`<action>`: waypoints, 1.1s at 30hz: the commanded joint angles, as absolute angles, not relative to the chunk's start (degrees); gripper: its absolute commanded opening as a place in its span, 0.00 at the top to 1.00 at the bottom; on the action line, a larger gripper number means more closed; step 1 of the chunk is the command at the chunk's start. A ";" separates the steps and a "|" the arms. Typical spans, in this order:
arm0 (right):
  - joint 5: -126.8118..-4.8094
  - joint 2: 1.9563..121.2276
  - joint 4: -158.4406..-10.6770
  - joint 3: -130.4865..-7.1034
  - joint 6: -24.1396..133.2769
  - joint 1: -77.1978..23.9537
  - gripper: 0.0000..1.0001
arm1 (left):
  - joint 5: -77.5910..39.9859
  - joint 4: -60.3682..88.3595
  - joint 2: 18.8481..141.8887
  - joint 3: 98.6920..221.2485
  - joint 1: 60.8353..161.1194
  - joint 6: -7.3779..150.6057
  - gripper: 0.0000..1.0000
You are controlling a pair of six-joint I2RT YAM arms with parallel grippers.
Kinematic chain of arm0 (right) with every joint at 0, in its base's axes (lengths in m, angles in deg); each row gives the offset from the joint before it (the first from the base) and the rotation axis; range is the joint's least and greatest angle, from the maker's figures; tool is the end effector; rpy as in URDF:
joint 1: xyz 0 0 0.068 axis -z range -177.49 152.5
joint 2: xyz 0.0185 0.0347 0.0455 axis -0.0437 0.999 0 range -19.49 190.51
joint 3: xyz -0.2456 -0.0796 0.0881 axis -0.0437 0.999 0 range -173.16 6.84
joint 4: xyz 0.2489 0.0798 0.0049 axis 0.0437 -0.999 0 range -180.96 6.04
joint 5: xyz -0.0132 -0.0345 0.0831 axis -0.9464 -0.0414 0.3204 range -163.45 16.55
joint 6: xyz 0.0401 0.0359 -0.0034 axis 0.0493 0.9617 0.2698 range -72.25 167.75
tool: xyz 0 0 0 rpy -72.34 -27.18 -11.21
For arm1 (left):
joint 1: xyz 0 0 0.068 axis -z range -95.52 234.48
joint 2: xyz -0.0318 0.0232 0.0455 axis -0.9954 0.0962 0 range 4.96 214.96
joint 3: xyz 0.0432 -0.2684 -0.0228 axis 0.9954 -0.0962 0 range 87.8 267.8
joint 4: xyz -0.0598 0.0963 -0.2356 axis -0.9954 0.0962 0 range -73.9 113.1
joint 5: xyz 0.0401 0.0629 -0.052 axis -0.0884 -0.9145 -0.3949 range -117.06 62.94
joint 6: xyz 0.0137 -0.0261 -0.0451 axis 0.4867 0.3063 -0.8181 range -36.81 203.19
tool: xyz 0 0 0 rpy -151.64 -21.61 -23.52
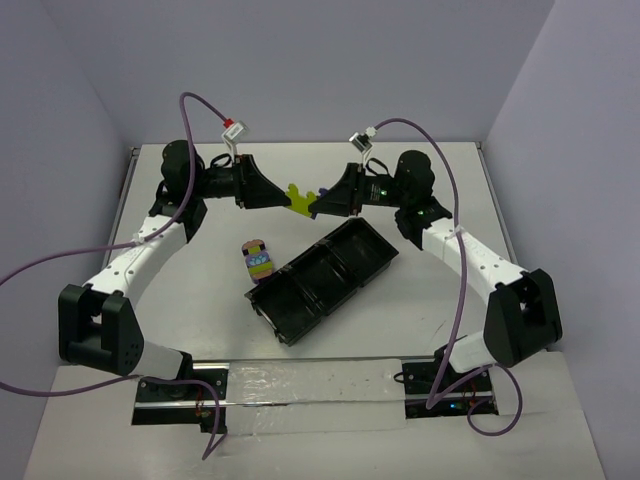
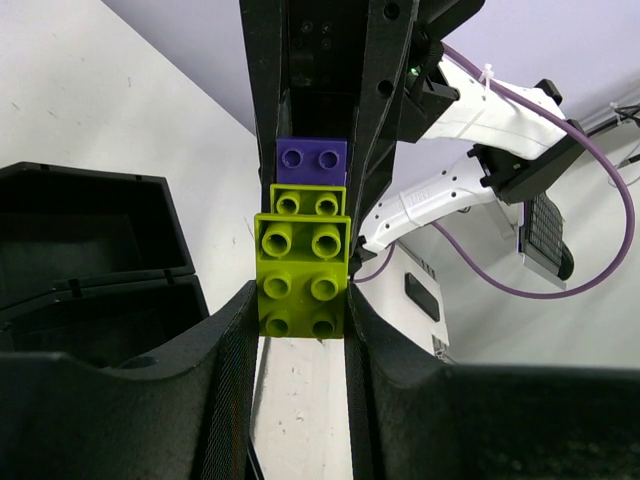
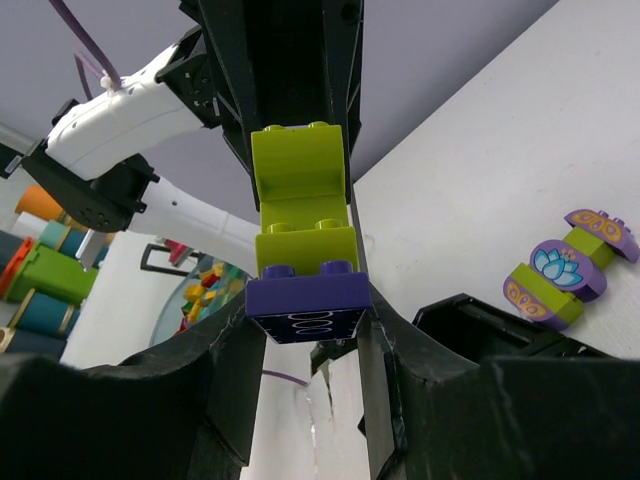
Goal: Sort the legos into containers by color
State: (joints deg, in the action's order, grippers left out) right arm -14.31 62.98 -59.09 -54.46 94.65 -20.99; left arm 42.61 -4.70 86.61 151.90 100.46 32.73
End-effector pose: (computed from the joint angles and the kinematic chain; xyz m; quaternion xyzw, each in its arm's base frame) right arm 0.2882 0.1586 0.3487 -0.2320 0.6555 0.6415 0.3240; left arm 0.2982 -0.1201 0.3630 0.2295 0.6615 -0.6550 0.2841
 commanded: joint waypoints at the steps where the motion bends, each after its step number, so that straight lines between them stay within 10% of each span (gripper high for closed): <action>1: -15.71 58.03 -55.26 -49.75 94.82 -16.47 1.00 | 43.91 -6.62 84.77 152.75 100.39 34.33 1.00; 14: -31.92 54.74 -88.90 -52.68 76.50 -10.42 1.00 | 38.45 1.04 88.21 153.97 99.86 39.18 1.00; 20: -48.48 52.44 -100.58 -55.54 72.67 -10.68 1.00 | 0.78 36.06 95.40 167.13 102.57 55.40 1.00; 33: -57.94 46.86 -110.07 -54.00 68.89 -10.77 1.00 | -40.71 45.60 118.80 180.28 109.36 54.01 1.00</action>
